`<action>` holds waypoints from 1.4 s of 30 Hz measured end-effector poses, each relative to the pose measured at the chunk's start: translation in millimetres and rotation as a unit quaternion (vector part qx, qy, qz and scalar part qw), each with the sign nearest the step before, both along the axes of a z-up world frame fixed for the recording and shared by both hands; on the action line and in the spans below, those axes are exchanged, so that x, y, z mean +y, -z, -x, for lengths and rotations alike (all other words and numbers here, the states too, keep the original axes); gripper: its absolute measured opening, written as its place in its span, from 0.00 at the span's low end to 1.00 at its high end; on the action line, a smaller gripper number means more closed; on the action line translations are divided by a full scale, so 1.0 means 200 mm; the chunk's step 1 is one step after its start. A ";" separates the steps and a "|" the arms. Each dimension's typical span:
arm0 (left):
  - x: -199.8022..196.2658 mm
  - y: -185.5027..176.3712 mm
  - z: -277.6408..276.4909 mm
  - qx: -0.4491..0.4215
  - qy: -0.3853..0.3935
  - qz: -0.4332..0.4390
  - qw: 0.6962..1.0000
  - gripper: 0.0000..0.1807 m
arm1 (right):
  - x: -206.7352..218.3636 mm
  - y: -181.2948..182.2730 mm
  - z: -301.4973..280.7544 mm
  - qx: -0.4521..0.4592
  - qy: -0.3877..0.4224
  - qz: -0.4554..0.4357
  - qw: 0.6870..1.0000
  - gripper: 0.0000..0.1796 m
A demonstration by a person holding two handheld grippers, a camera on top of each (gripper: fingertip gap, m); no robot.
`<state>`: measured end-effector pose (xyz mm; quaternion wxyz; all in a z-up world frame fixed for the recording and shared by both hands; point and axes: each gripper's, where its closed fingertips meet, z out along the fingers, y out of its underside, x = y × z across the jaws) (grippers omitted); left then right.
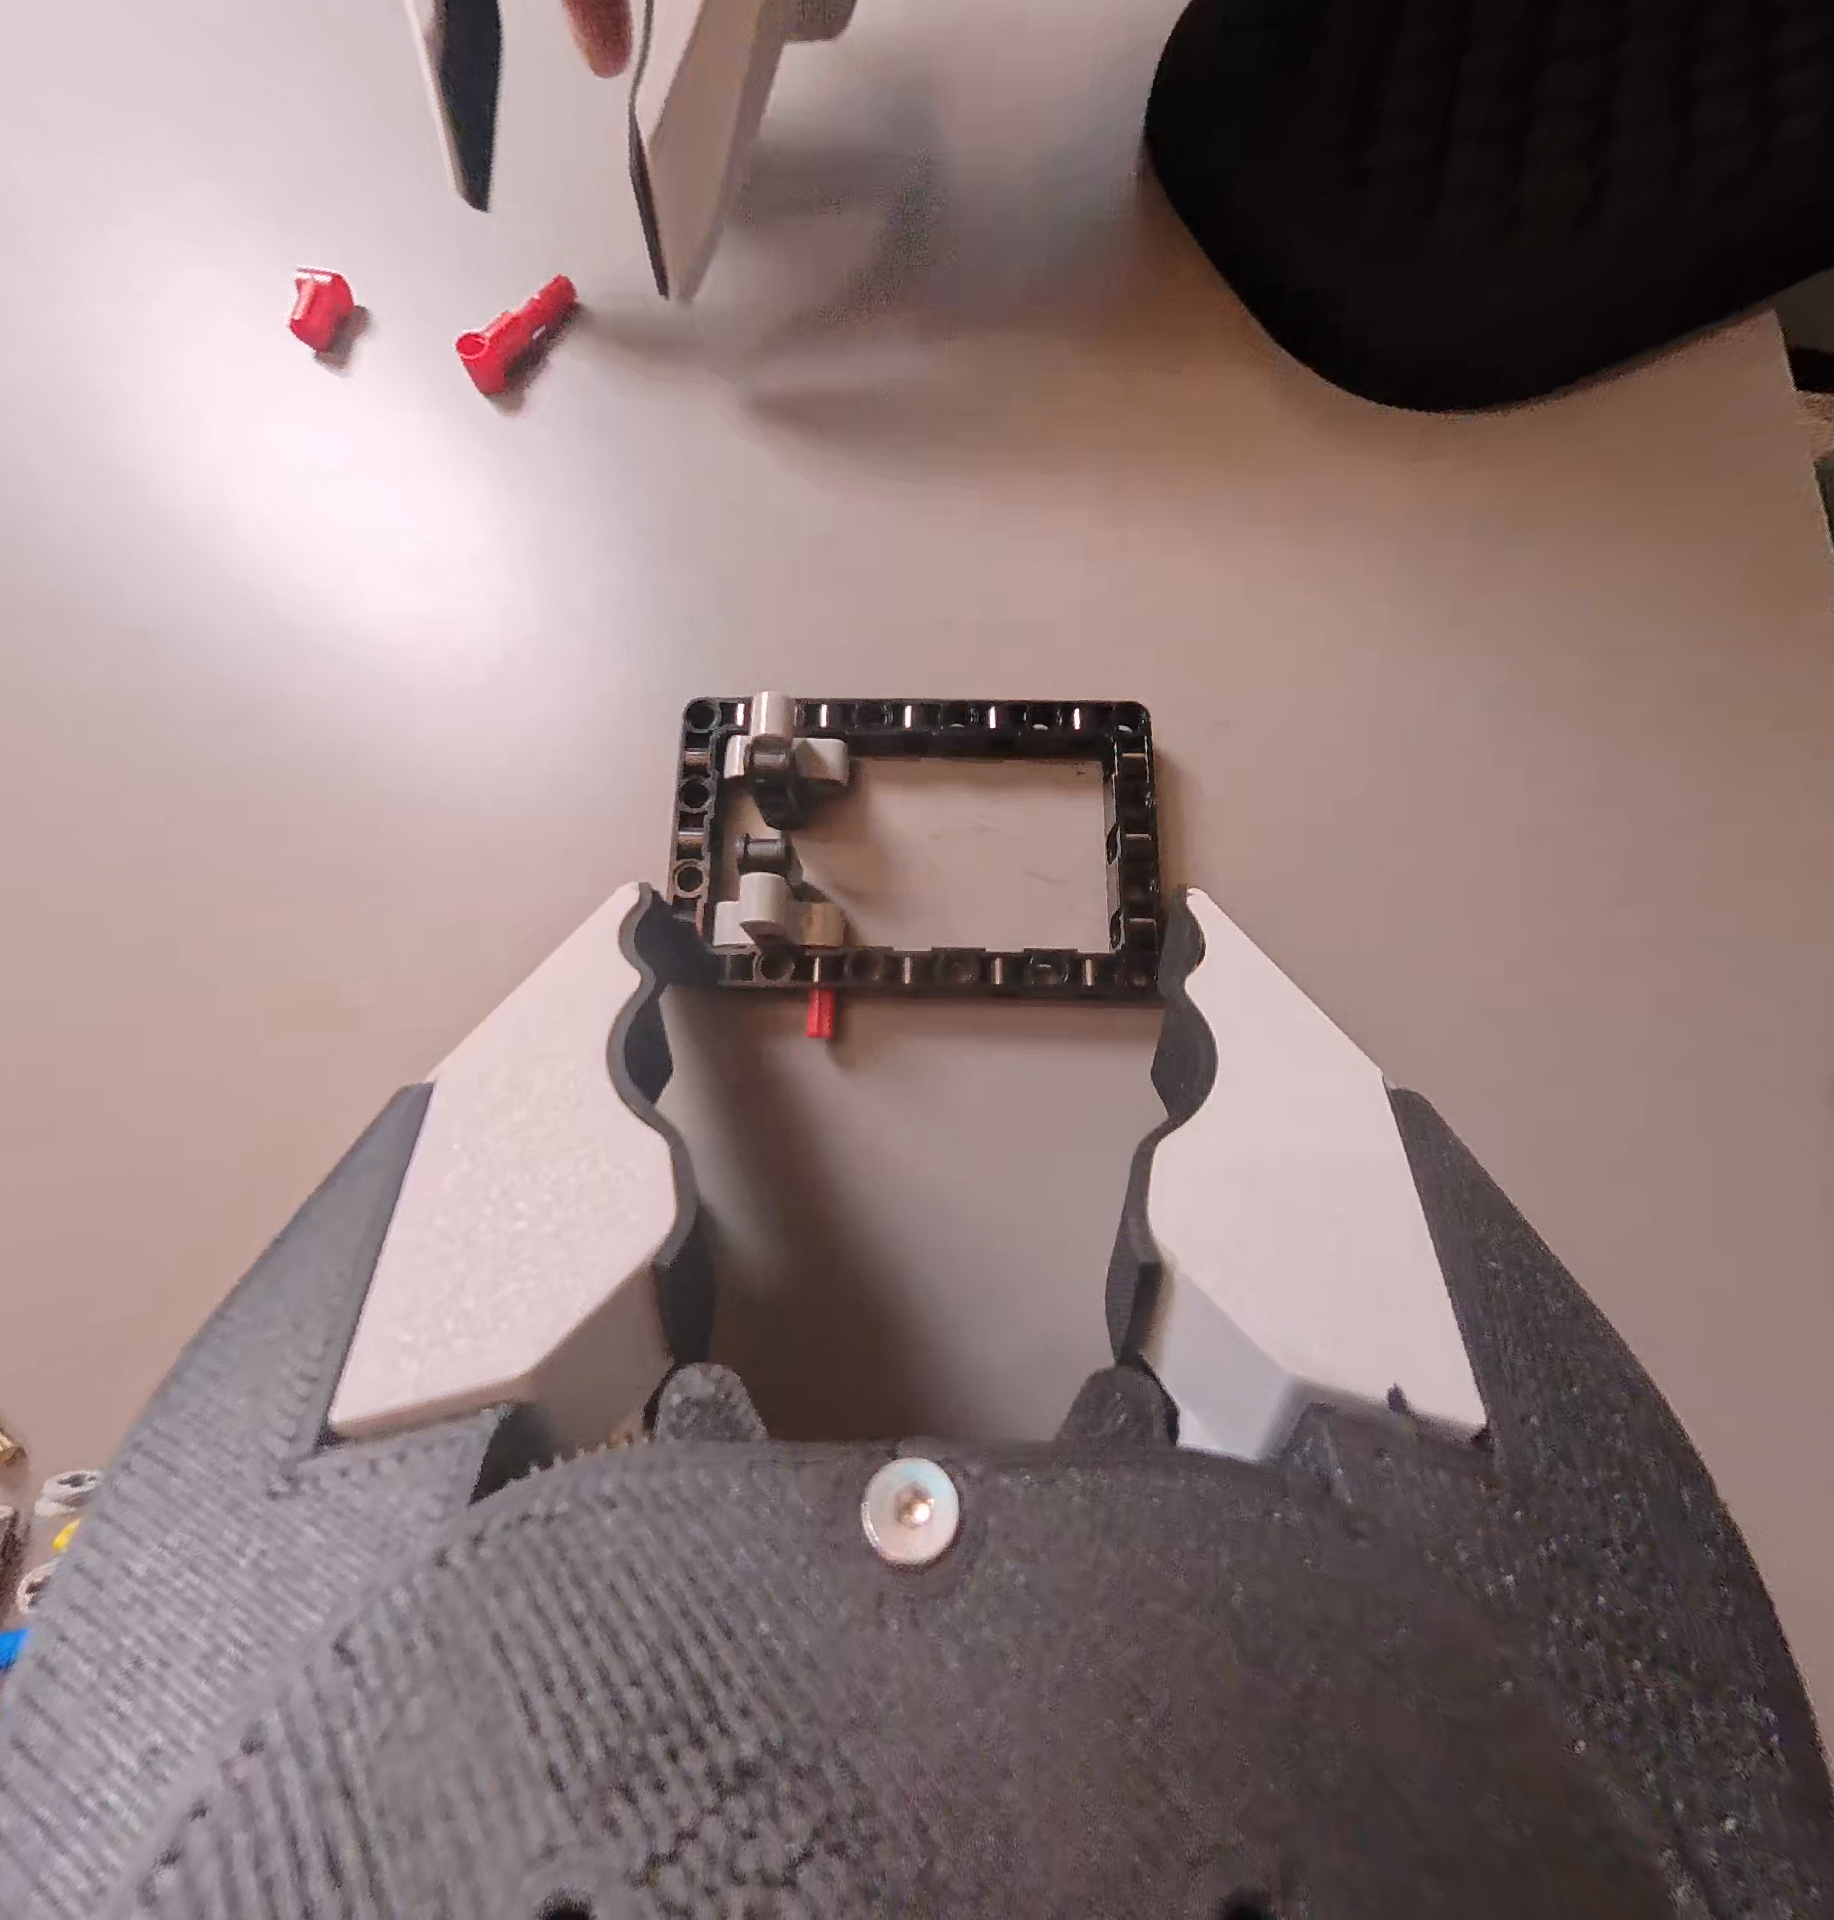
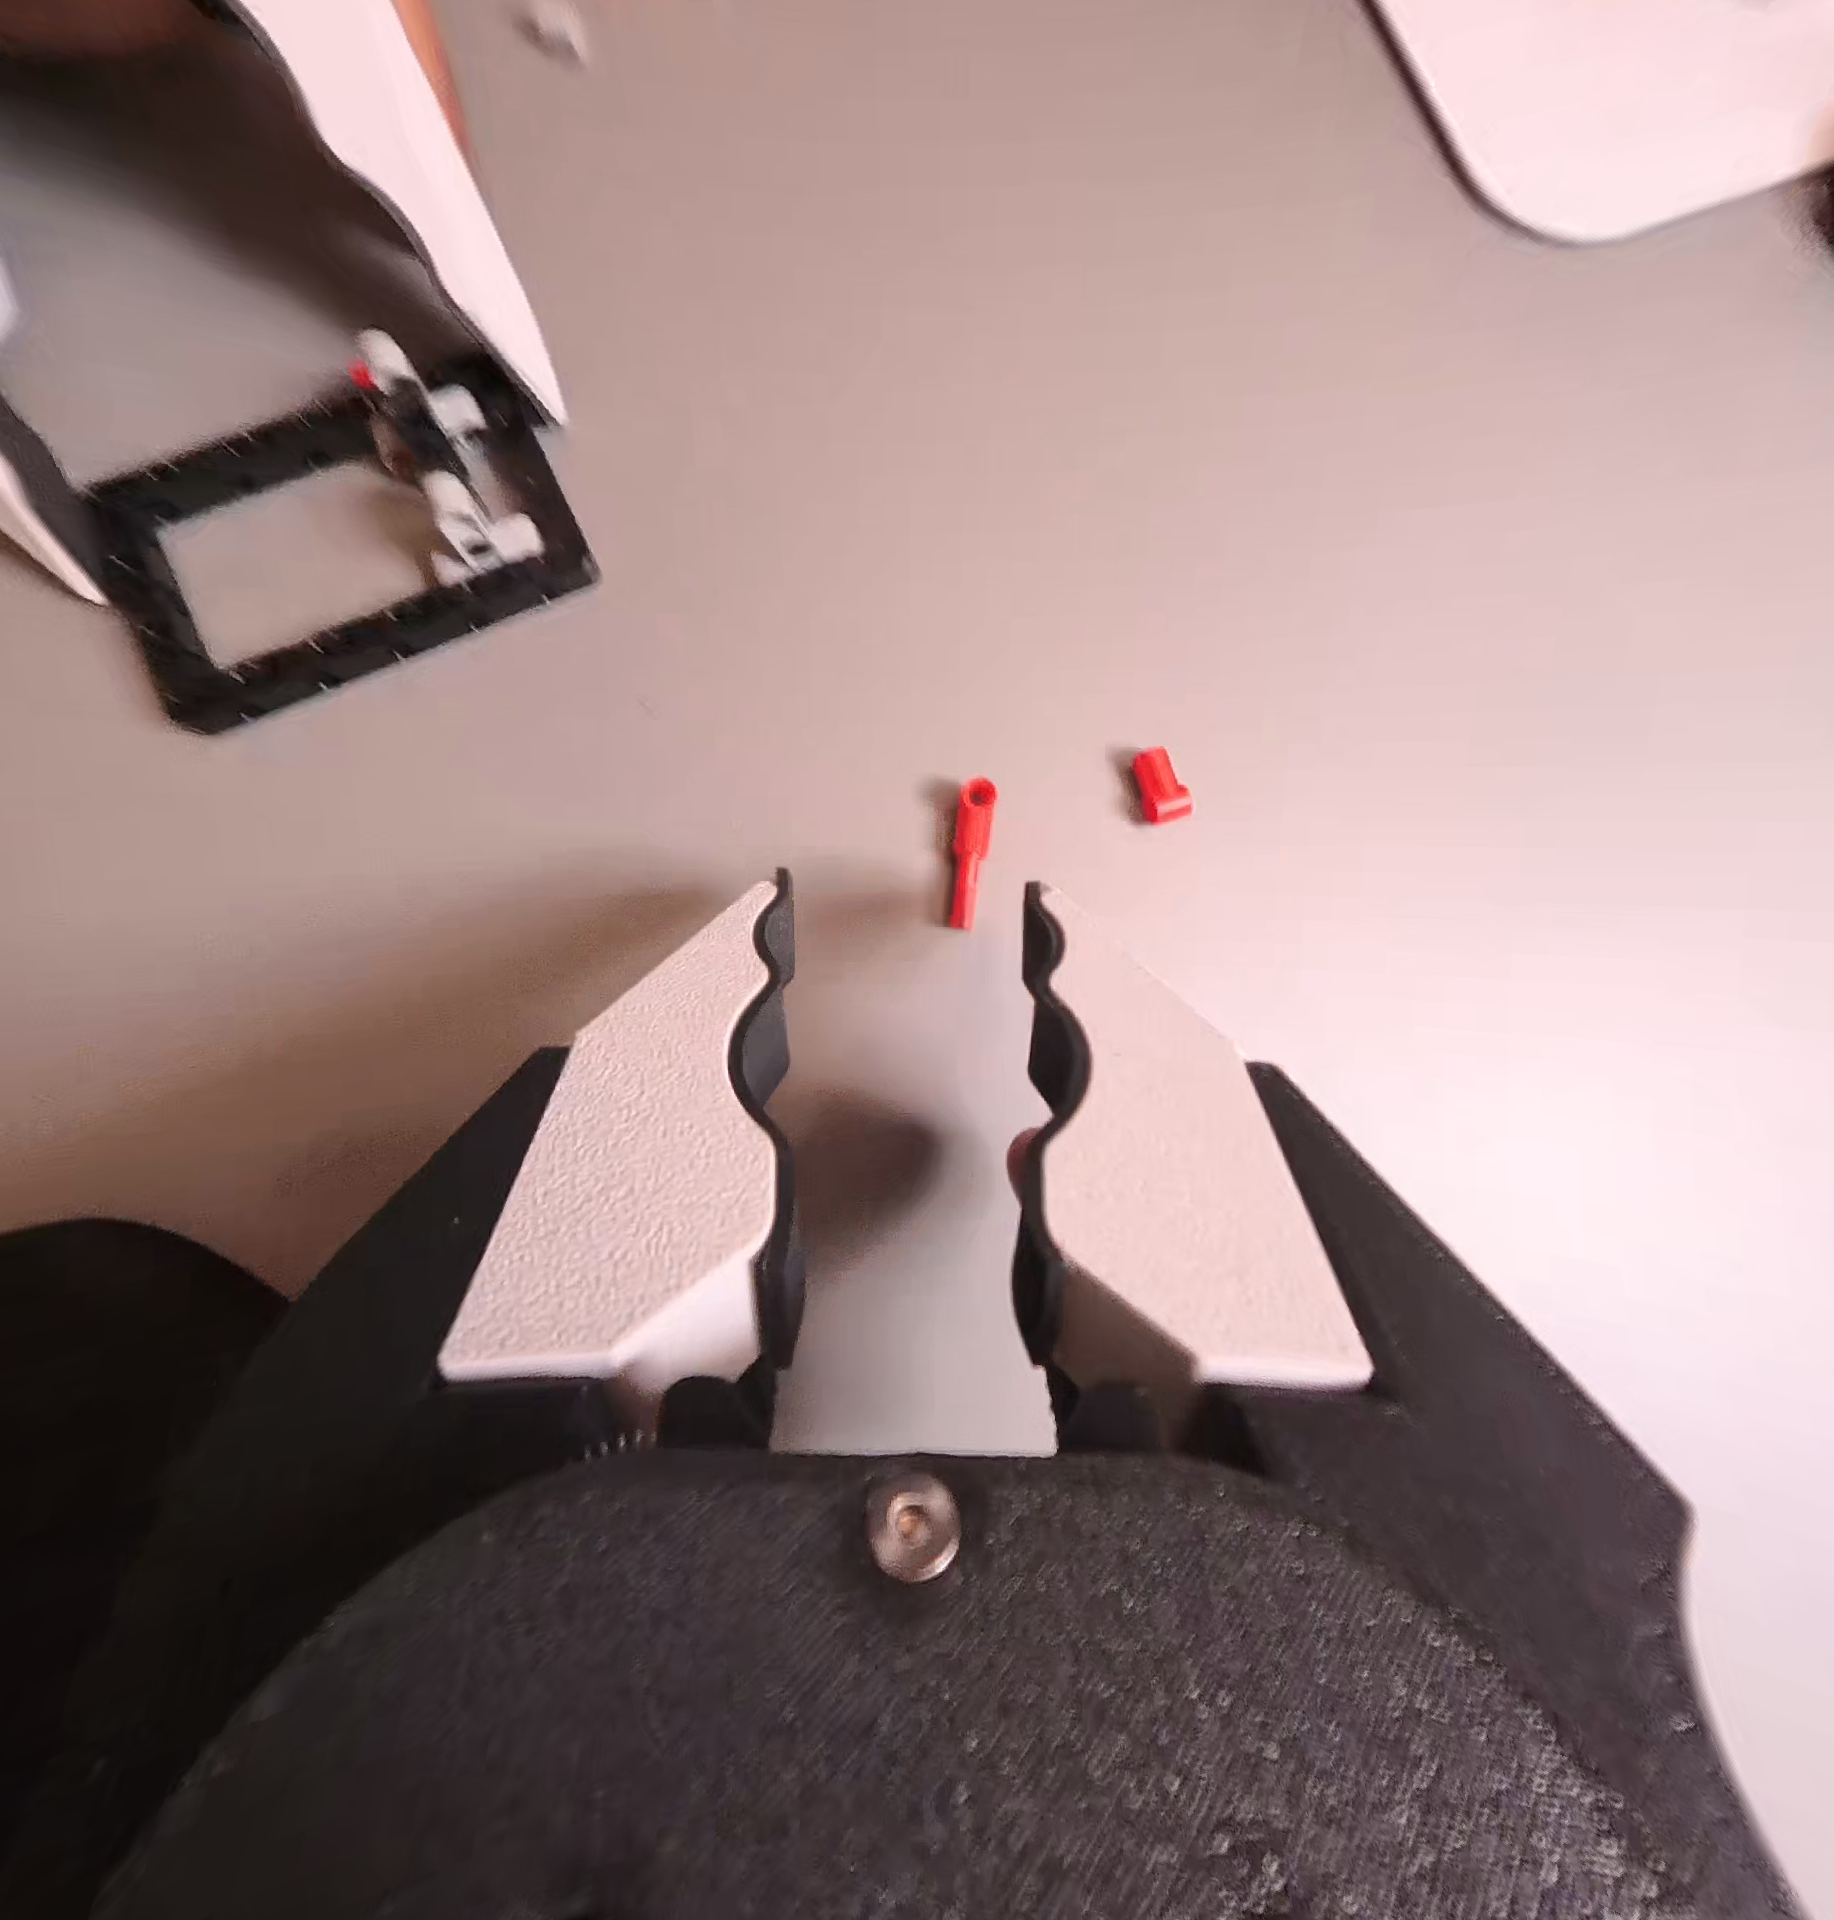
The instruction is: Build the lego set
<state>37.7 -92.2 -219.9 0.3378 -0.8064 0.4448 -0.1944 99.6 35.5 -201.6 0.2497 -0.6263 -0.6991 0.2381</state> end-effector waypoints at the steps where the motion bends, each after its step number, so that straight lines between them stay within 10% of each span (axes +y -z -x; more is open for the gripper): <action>1: 0.01 0.00 0.00 -0.001 -0.004 -0.001 1.000 0.53 | 0.01 0.02 0.00 -0.009 0.003 0.001 1.000 0.22; 15: 0.08 -0.01 0.07 -0.013 -0.058 -0.018 0.998 0.53 | -0.22 0.01 0.05 -0.041 -0.050 0.097 0.993 0.14; 22: 0.08 -0.01 0.07 -0.013 -0.058 -0.024 0.998 0.52 | 0.04 0.04 -0.01 -0.054 -0.065 -0.038 0.996 0.17; 42: 0.12 -0.07 0.01 -0.026 -0.034 -0.074 0.996 0.51 | -0.31 0.05 0.11 0.007 -0.145 -0.018 0.989 0.03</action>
